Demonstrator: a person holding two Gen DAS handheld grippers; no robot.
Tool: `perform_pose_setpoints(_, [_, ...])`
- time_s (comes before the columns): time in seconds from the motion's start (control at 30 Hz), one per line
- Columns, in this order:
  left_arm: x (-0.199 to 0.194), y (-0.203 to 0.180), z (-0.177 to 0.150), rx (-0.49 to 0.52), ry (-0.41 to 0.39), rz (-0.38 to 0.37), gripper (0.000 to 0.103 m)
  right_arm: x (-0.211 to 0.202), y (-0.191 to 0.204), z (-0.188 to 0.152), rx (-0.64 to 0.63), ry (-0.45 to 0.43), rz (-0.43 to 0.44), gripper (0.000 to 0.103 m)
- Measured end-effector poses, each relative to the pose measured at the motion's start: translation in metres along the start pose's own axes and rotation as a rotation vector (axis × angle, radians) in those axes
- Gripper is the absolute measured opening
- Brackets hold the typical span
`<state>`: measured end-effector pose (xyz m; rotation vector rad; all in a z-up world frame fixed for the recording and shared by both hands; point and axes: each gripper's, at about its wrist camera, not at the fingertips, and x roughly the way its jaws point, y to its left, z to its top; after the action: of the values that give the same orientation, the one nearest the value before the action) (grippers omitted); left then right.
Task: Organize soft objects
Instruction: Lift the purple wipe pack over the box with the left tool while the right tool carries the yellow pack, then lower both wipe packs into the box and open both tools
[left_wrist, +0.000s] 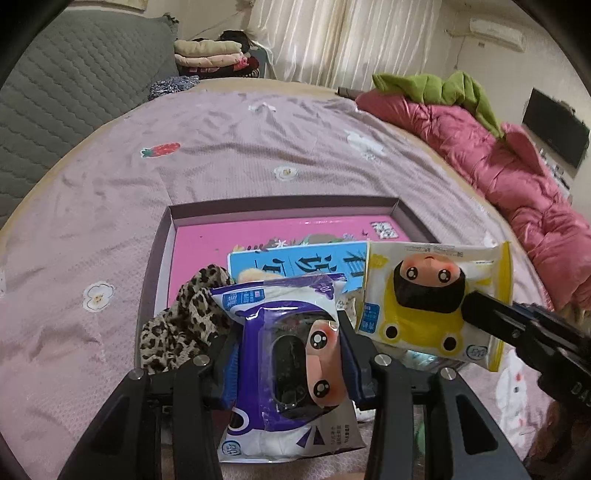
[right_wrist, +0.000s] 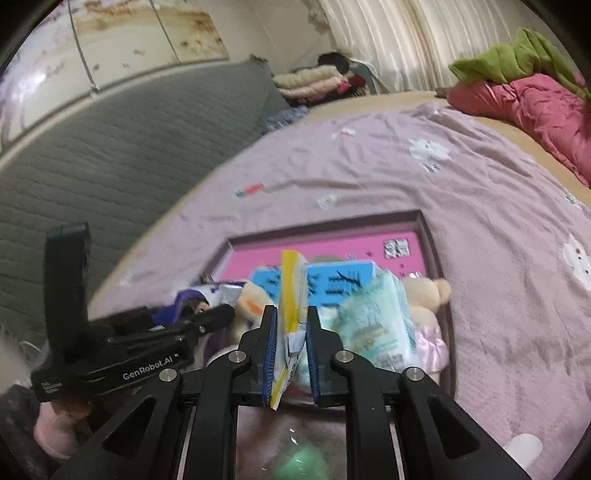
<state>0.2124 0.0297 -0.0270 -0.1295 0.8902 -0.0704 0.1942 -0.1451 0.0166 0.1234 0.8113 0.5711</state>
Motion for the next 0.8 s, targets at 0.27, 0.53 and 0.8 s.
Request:
perform_pose_setpoints(0.27, [0.006, -0.005, -0.002, 0.031, 0.006, 0.026, 0.048, -0.010, 0.008, 0.000, -0.111, -0.035, -0.096, 0.040])
perform_pose_setpoints(0.53, [0.011, -0.012, -0.005, 0.072, 0.016, 0.055, 0.050, -0.020, 0.010, 0.001, -0.162, -0.067, -0.152, 0.051])
perform_pose_setpoints(0.8, [0.010, -0.009, -0.004, 0.050, 0.035, -0.022, 0.061, -0.030, 0.006, 0.001, -0.148, -0.096, -0.162, 0.053])
